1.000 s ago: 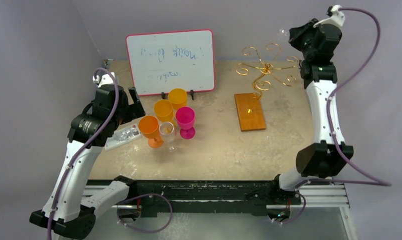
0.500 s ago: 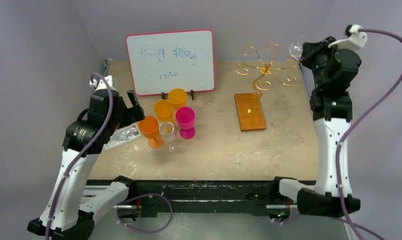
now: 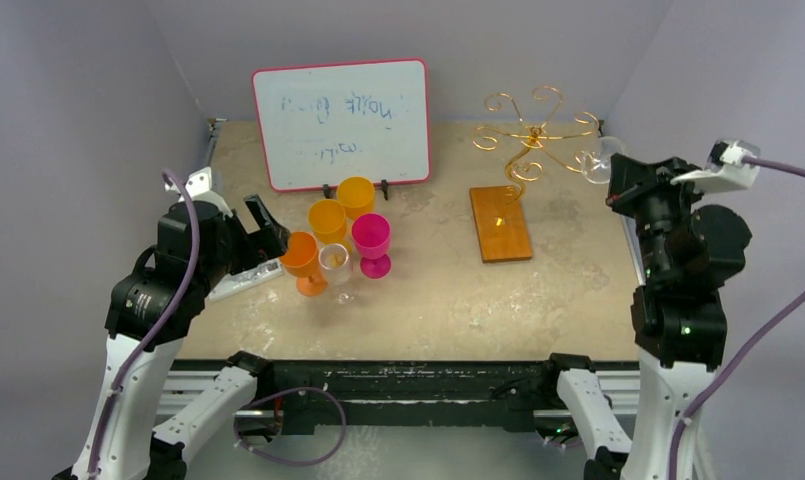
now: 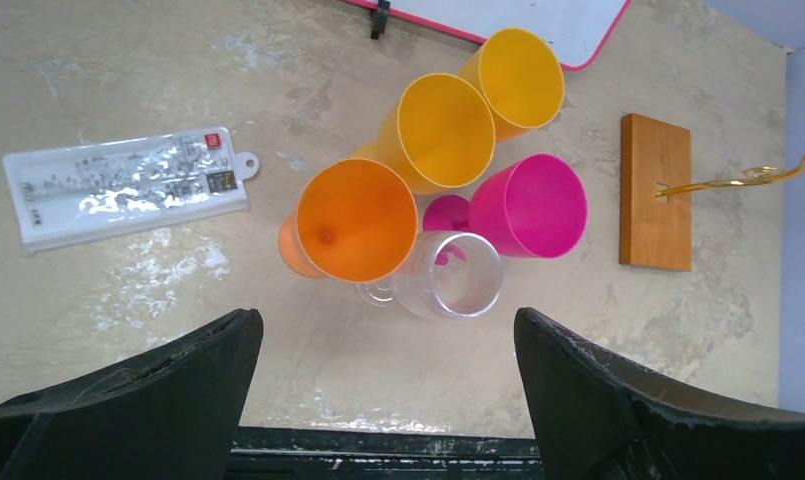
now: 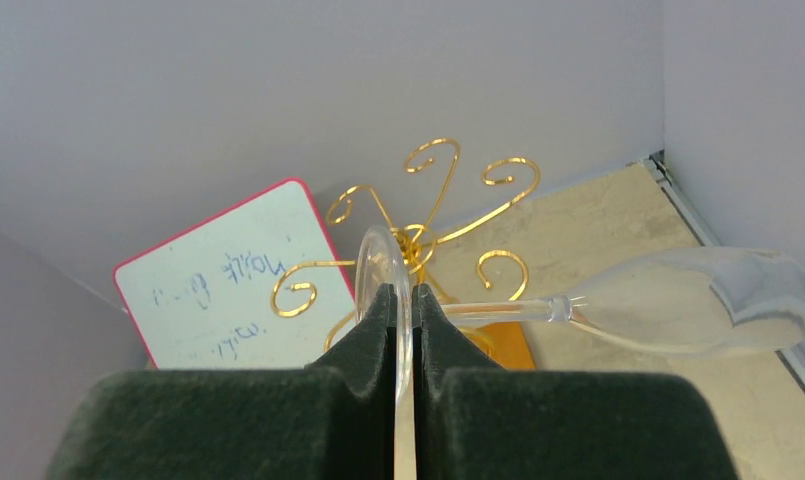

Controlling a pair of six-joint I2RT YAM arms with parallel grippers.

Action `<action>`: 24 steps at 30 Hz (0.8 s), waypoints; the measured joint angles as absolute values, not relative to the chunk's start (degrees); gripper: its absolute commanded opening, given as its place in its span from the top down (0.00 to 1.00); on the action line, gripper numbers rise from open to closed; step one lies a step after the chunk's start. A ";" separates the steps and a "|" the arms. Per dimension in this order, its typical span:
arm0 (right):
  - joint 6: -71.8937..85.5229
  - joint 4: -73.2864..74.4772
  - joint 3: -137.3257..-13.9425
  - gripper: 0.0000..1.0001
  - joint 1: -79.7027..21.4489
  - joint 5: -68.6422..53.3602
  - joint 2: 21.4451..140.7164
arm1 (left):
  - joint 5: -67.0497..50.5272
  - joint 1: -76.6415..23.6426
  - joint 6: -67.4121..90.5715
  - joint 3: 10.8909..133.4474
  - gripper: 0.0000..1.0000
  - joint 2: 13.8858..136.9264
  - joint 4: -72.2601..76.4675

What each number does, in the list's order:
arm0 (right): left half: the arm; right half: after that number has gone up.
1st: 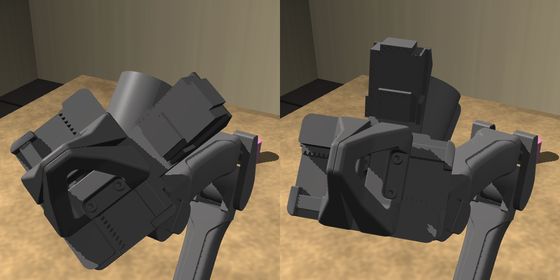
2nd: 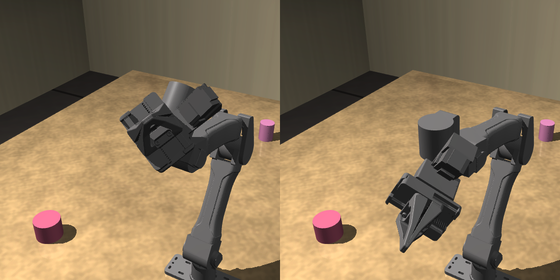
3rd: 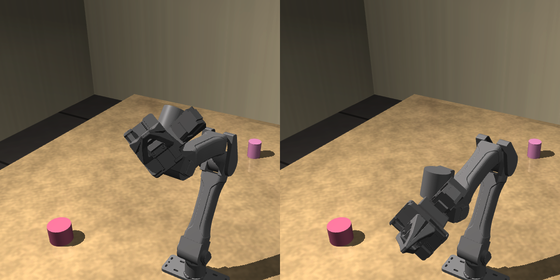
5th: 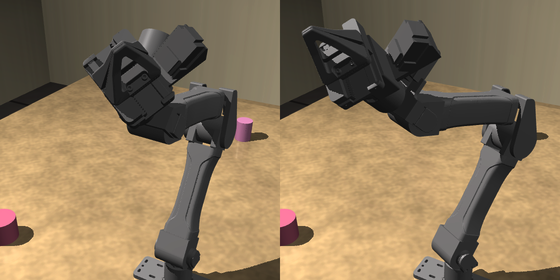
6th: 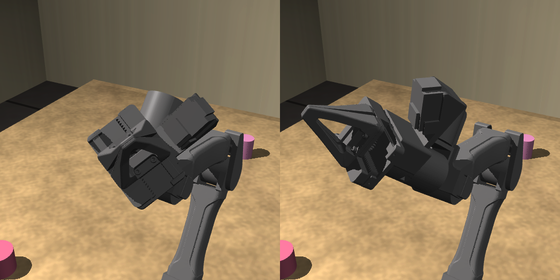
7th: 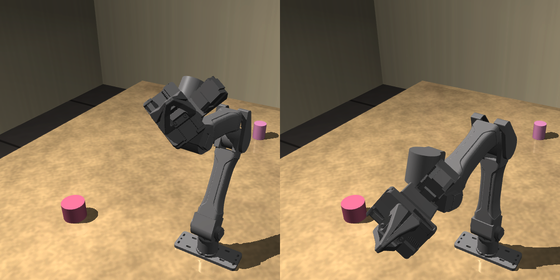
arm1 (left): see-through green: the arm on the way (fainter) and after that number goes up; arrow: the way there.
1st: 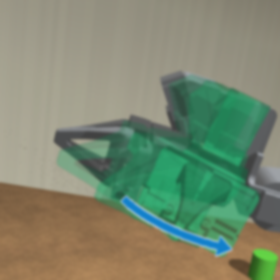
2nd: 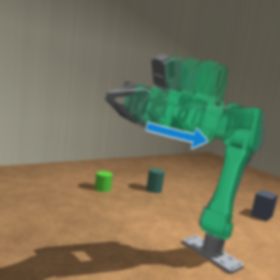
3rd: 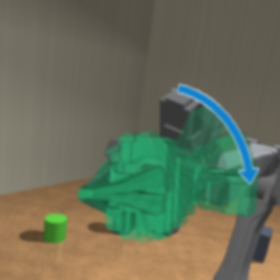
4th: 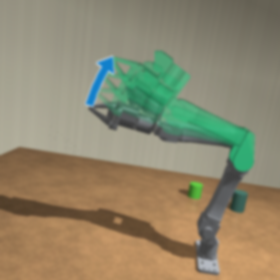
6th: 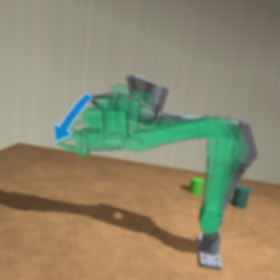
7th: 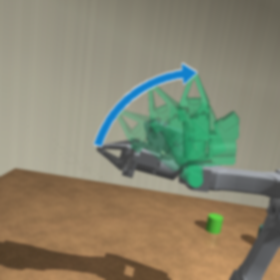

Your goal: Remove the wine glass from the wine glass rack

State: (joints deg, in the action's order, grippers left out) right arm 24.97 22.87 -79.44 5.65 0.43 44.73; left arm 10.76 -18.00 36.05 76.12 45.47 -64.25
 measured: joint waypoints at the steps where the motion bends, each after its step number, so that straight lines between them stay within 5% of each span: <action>1: 24.95 23.83 -79.07 1.00 5.65 0.32 43.35 | 10.26 -18.00 36.47 75.81 0.04 44.99 -64.07; 24: 27.46 33.08 -60.03 1.00 5.65 -23.92 30.72 | -6.81 -18.00 42.98 70.13 0.05 40.53 -52.60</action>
